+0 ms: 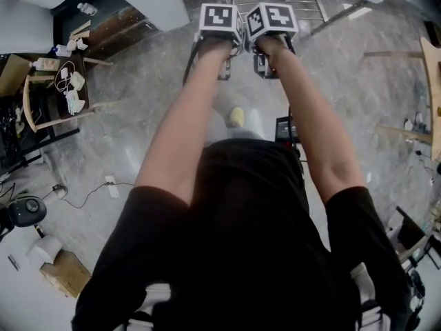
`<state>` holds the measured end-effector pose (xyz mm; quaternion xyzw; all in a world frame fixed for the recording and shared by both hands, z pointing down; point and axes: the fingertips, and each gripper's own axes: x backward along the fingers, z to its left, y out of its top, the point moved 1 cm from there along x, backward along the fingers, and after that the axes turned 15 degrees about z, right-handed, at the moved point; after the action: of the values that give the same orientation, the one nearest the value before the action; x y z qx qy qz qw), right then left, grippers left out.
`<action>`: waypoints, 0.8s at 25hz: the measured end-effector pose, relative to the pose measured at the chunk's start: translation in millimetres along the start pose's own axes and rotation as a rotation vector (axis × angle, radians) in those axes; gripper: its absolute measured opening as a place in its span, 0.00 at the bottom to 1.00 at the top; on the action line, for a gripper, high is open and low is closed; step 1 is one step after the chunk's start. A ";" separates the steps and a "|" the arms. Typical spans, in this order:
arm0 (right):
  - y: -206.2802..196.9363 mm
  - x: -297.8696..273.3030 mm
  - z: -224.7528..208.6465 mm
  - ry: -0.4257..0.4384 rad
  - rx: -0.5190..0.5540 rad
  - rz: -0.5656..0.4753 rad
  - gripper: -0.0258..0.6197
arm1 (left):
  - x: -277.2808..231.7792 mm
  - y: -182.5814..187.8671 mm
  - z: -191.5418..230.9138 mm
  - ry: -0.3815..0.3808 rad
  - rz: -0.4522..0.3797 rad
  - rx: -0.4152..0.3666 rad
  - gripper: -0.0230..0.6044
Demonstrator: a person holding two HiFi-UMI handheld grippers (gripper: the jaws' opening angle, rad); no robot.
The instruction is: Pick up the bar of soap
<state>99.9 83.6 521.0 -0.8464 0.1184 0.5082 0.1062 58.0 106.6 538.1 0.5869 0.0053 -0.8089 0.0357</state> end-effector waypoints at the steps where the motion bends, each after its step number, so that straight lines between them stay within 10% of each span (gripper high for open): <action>1: 3.0 0.0 0.4 -0.003 0.002 0.000 0.06 | 0.8 2.7 1.6 0.000 -0.003 0.003 0.03; 20: 141.4 -4.8 -14.0 -0.064 -0.037 -0.022 0.06 | 18.9 139.8 38.3 -0.039 0.000 -0.048 0.03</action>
<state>65.7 -54.4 523.3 -0.8328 0.0961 0.5359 0.0997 24.7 -35.8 536.7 0.5700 0.0243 -0.8198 0.0499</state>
